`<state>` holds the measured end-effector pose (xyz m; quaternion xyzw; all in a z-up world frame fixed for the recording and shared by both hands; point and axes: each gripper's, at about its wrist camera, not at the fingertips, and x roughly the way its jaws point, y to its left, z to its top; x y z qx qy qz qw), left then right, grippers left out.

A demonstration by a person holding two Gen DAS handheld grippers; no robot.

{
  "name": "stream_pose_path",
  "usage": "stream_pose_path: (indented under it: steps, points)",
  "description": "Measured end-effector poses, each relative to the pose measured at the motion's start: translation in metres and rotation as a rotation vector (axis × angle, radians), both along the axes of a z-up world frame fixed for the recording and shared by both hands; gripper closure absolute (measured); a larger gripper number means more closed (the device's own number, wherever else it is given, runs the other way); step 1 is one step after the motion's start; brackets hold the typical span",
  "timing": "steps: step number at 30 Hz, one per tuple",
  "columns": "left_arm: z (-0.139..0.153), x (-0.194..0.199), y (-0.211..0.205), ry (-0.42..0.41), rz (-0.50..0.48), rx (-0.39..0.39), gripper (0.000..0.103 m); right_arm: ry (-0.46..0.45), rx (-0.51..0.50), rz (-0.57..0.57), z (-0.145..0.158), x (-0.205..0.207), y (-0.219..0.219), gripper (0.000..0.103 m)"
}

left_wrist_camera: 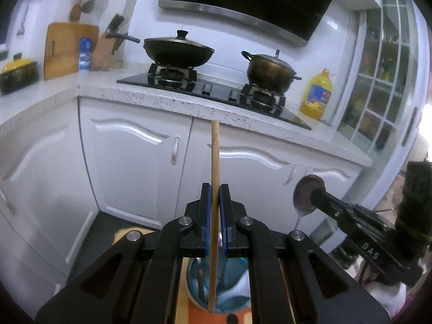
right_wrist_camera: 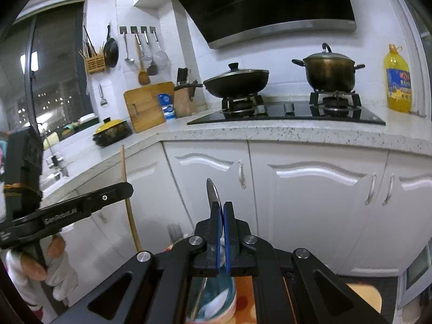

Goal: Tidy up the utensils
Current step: 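Lift the spoon and chopstick and carry them over the holder, then lower the spoon and chopstick into the holder and open both tools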

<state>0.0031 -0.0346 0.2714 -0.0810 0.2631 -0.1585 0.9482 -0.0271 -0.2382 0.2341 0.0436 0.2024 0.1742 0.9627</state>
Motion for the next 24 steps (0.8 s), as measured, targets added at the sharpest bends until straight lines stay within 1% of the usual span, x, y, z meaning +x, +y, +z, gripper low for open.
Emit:
stream_pose_path:
  steps: [4,8,11,16,20,24]
  points:
    - [-0.010,0.013,-0.009,-0.024,0.035,0.045,0.099,-0.031,-0.053,-0.028,-0.013,0.025,0.013,0.101]
    - [-0.024,0.025,-0.014,-0.009,0.036,0.049,0.099,-0.020,-0.062,-0.026,-0.032,0.043,0.019,0.101]
    - [-0.040,0.031,-0.018,0.023,0.030,0.058,0.099,0.017,-0.067,-0.015,-0.048,0.055,0.021,0.101]
    - [-0.066,0.031,-0.018,0.084,0.019,0.054,0.099,0.088,-0.064,0.022,-0.070,0.060,0.020,0.101]
    - [-0.067,0.024,-0.021,0.063,0.020,0.080,0.099,0.140,-0.071,0.046,-0.083,0.061,0.020,0.101]
    - [-0.065,0.019,-0.018,0.069,0.024,0.076,0.099,0.187,-0.064,0.073,-0.090,0.059,0.018,0.100]
